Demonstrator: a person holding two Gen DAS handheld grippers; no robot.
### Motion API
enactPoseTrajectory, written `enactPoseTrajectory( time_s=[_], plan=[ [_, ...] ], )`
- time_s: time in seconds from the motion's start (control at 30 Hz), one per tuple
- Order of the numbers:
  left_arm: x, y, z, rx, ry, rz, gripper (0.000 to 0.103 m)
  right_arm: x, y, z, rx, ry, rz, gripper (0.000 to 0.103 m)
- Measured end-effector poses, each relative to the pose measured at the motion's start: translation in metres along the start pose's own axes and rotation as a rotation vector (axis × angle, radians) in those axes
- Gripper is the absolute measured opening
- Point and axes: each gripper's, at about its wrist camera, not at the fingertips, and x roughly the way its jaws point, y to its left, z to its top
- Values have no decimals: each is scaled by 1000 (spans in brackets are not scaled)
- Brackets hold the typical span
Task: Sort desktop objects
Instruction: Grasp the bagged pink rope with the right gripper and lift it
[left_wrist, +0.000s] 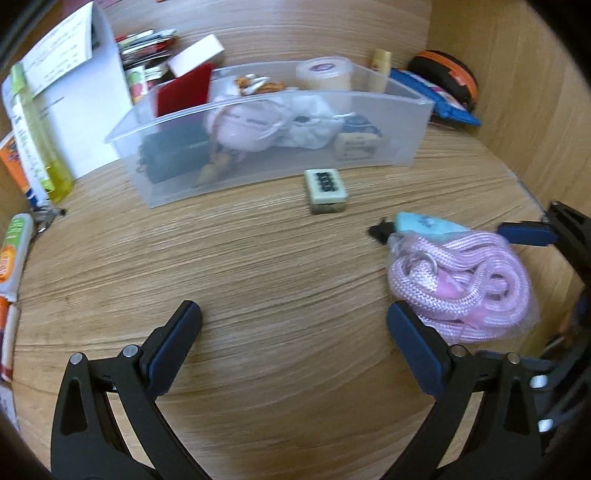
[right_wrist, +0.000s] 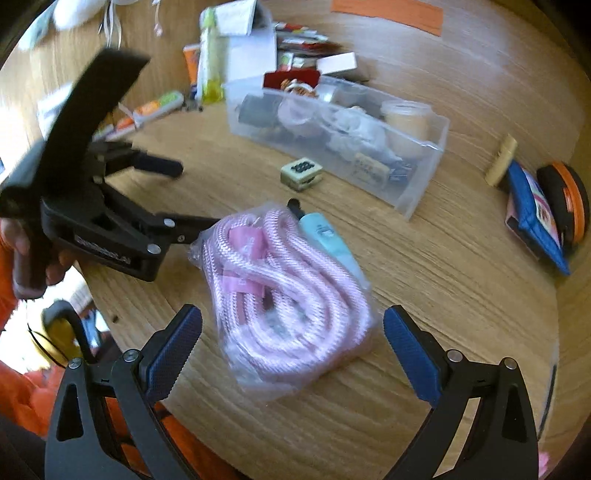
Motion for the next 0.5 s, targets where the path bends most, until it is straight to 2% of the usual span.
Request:
enactPoseTrajectory(
  time_s=[0.1,0.2,0.23,0.3,0.33,0.37,0.43,0.5],
  plan=[
    [-1,-5,2,-5,-4,-68,101,5,1,1,-24,0,-39,99],
    [-3,-7,6,-35,-7,-164,101,7,-8,1,6,3,-29,97],
    [-4,-8,7,-47,-10,-217,101,8,-10,1,14,2,-26,95],
    [-7,-14,10,-53,-16,-285,101,8,-13,2,24,-1,-11,86],
    [-9,-18,11,-47,-22,-304,101,8,-13,3,27,-2,-6,79],
    [-10,-23,13,-32,-30,-302,101,7,-13,3,28,-6,0,69],
    [-13,-33,17,-5,-49,-270,101,7,-12,5,22,-9,-5,56],
    [-16,-33,20,-6,-59,-267,101,7,-13,6,20,-9,-18,50]
  ],
)
